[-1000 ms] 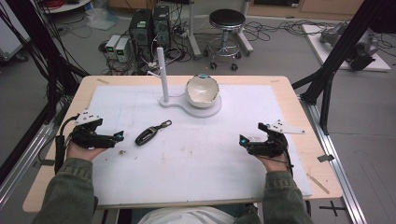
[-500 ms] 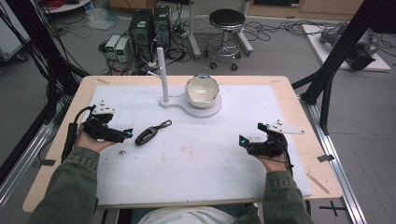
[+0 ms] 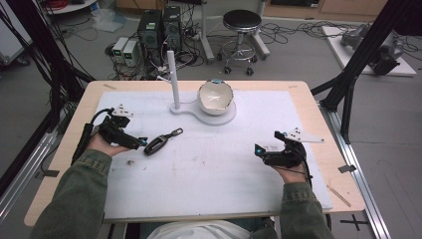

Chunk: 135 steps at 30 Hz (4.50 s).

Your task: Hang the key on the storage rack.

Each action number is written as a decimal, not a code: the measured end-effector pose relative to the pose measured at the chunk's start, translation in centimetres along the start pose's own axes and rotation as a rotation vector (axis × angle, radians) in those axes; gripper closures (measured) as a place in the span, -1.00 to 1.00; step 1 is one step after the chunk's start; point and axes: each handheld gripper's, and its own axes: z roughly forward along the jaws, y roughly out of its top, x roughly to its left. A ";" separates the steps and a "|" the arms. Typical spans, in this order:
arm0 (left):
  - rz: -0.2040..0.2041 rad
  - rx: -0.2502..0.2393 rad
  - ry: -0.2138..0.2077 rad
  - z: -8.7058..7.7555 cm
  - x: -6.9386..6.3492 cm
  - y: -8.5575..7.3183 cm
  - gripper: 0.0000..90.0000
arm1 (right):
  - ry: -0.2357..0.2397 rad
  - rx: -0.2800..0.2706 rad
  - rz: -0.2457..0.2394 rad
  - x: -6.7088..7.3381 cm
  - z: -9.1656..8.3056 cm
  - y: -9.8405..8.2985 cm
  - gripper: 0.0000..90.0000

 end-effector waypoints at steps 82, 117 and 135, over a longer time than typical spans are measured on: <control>0.261 0.462 -0.218 11.9 -2.7 7.7 0.81 | 0.004 0.024 -0.013 -0.1 0.1 -0.2 -0.99; 0.290 0.316 -0.183 3.6 -2.3 11.8 0.82 | 0.000 0.035 -0.024 0.1 -1.0 -0.9 -0.99; 0.247 0.238 -0.145 -0.2 -0.4 14.5 0.82 | 0.014 0.035 -0.020 0.1 -0.2 -0.6 -0.99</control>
